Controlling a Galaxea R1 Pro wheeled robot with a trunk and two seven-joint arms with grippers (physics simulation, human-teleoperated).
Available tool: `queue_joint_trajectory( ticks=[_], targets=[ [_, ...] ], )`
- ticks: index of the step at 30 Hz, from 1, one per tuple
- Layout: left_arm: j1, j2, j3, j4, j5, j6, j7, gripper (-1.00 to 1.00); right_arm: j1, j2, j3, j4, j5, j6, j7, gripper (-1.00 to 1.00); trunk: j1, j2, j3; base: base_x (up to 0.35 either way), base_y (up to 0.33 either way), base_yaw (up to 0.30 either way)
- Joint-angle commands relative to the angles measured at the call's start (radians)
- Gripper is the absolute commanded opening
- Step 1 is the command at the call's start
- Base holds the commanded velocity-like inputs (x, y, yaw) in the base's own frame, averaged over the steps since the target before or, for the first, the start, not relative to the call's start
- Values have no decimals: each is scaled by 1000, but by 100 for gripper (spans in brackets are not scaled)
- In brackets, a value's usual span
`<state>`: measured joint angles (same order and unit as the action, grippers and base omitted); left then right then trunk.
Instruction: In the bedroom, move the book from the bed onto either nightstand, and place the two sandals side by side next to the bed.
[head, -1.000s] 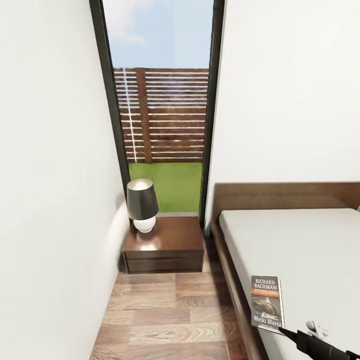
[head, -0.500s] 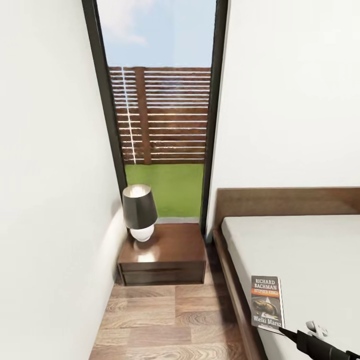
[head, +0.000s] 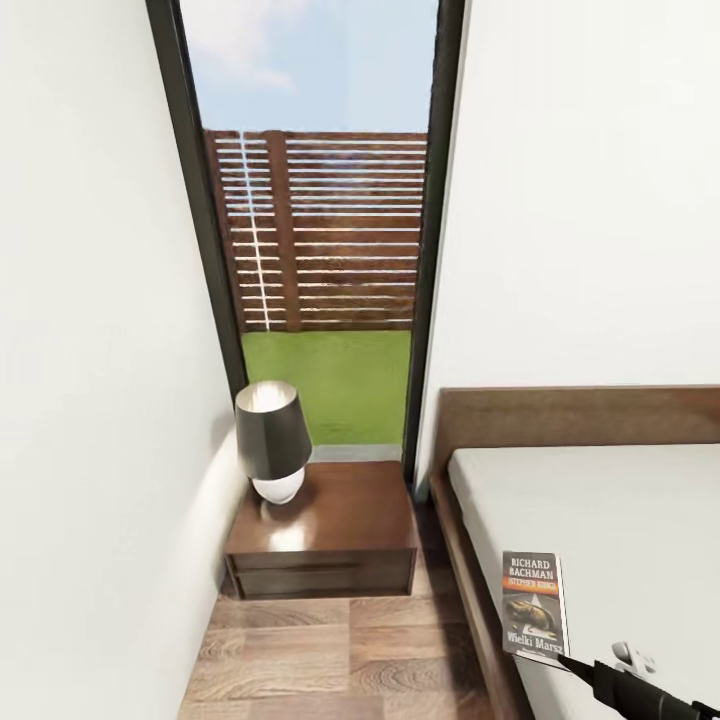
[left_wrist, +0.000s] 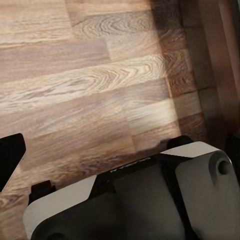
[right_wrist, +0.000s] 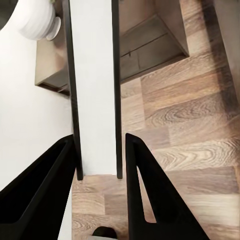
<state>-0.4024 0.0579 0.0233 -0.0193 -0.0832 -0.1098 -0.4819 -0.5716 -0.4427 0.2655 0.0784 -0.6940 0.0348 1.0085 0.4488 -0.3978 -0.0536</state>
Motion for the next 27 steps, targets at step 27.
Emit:
queue_joint_trajectory(
  ticks=[27],
  targets=[
    [-1, 1, 9, -74, -1, 13, -78, 100, -2, 0, 3, 3, -12, 4, 6, -100, 1, -2, -2, 308, 0, 0]
  ],
)
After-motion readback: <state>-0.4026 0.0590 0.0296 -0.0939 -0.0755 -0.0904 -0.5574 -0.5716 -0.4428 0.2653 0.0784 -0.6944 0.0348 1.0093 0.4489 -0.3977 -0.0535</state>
